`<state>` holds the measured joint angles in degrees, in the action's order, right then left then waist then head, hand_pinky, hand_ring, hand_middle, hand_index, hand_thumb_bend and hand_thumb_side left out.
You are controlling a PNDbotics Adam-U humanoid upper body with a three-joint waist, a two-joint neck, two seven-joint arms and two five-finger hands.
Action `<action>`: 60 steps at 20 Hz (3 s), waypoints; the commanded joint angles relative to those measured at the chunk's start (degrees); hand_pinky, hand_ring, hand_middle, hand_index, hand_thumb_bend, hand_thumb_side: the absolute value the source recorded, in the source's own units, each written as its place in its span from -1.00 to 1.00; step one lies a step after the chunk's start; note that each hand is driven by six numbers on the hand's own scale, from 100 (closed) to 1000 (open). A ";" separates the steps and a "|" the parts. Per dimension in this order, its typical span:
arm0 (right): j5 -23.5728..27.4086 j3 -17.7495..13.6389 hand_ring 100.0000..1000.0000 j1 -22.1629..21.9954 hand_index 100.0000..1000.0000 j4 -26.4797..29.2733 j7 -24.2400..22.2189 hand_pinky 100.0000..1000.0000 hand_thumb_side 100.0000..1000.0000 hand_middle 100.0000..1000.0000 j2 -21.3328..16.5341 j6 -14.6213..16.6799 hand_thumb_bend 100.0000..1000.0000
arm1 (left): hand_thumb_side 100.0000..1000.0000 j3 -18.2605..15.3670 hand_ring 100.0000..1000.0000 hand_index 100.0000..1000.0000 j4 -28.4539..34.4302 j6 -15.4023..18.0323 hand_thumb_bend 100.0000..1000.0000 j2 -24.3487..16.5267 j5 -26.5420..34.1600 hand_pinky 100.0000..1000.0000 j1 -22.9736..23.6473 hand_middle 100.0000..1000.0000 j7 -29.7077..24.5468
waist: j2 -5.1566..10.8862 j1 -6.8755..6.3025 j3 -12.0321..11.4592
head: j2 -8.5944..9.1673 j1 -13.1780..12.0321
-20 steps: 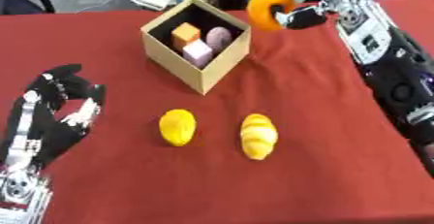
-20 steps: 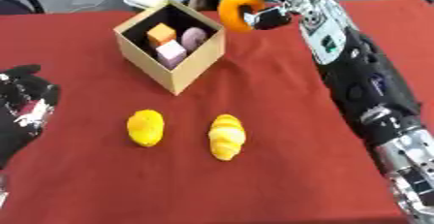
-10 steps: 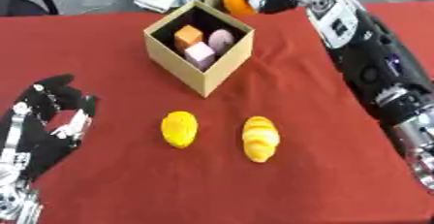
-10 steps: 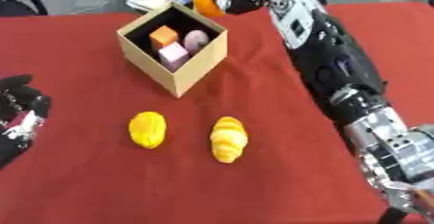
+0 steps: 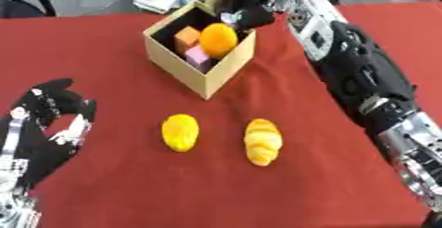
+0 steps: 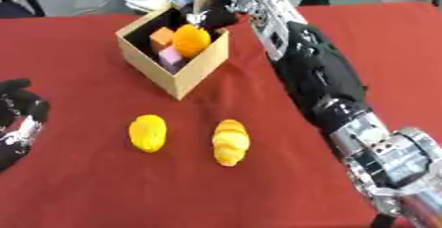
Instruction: Pick up objects on the table and place them in the box.
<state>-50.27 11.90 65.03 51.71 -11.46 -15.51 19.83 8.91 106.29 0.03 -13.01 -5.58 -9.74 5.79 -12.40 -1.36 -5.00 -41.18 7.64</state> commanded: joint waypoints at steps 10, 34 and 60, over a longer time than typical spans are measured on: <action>21.74 7.81 0.53 -8.84 0.75 27.41 -8.64 0.44 -0.18 0.44 -14.65 0.29 -0.90 | -0.42 -2.54 0.05 0.47 0.51 0.05 -0.32 -1.32 -0.90 0.26 0.51 0.00 2.27 | 0.21 0.90 3.81 | 0.75 -3.19; 12.23 17.88 0.62 -24.53 0.78 30.22 -20.38 0.54 -0.43 0.57 -14.72 9.60 -0.70 | -0.42 -3.41 0.05 0.48 0.40 -0.23 -0.31 -1.36 -1.24 0.26 0.54 0.00 3.09 | 0.38 0.56 4.34 | 0.93 -2.60; 9.10 12.93 0.48 -16.96 -0.33 35.66 -12.08 0.53 -1.00 0.37 -18.68 8.51 -0.92 | -0.42 -3.53 0.04 0.47 0.62 -0.40 -0.29 -1.42 -1.44 0.26 0.59 0.00 3.07 | 0.91 0.78 4.06 | 1.31 -2.98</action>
<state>-42.03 26.35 46.73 86.18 -24.10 -32.48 29.11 5.72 105.96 -0.39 -13.55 -6.65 -8.92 8.74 -12.40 -1.29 -0.83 -40.67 4.80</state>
